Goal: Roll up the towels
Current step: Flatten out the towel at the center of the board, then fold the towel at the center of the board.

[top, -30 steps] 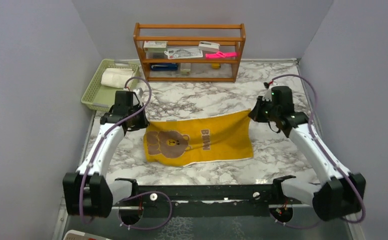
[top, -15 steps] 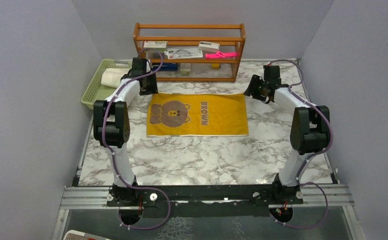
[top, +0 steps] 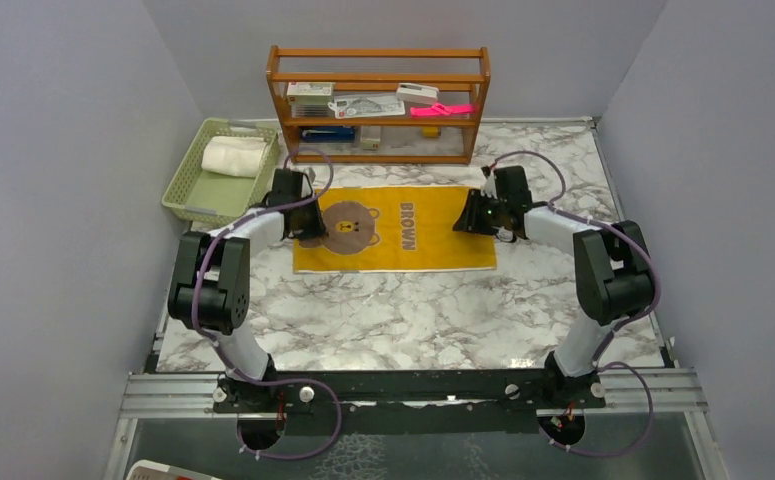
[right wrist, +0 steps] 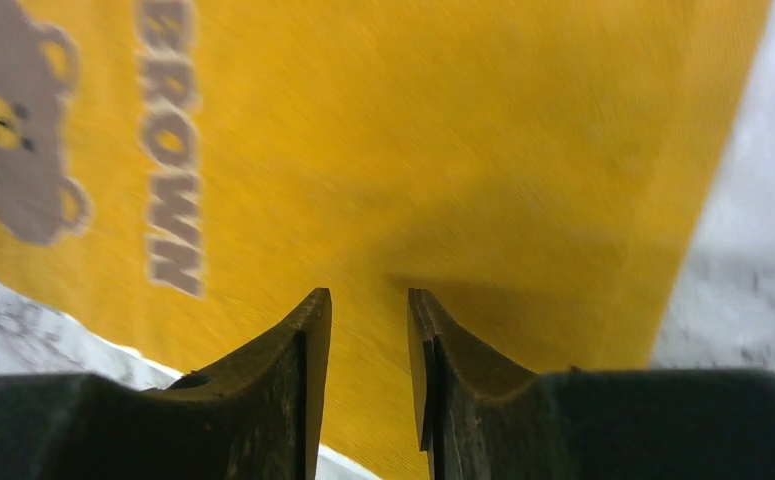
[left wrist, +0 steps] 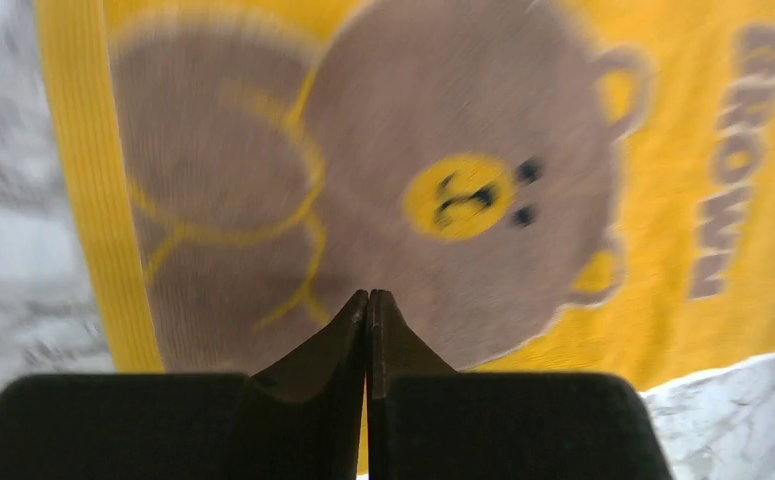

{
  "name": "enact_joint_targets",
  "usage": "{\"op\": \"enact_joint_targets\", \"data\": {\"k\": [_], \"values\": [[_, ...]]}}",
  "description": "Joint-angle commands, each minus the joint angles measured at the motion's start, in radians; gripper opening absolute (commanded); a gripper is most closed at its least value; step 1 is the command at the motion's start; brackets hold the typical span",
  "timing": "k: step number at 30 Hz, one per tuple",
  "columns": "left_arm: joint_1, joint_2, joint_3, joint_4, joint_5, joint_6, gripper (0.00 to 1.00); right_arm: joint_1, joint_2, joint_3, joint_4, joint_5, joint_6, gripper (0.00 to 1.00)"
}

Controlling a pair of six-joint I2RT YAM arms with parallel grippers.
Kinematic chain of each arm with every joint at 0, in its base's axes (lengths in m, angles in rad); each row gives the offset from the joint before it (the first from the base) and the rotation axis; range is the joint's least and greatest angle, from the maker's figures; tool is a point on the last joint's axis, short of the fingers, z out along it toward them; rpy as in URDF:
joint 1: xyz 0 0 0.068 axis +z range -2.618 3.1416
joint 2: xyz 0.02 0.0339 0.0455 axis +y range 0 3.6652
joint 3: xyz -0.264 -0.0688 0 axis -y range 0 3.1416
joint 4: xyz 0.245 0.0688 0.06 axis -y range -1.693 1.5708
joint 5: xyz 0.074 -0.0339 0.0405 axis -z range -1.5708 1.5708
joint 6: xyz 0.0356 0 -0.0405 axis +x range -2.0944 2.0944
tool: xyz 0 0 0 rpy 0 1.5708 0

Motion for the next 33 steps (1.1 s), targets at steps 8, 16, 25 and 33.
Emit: {"op": "enact_joint_targets", "data": {"k": [8, 16, 25, 33], "values": [[0.014, -0.210, -0.444, 0.199, -0.065, -0.294, 0.00, -0.089, -0.117, -0.322, -0.007, -0.059, 0.091, 0.34], [0.012, -0.335, -0.423, 0.134, 0.017, -0.284, 0.25, -0.091, -0.324, -0.353, -0.064, 0.003, 0.095, 0.52], [0.063, 0.019, 0.229, -0.220, -0.031, 0.083, 0.56, -0.167, -0.030, 0.077, -0.094, -0.027, 0.015, 0.67], [0.098, 0.242, 0.409, -0.242, -0.115, 0.203, 0.55, -0.169, 0.213, 0.353, -0.264, 0.094, -0.120, 0.67]]}}
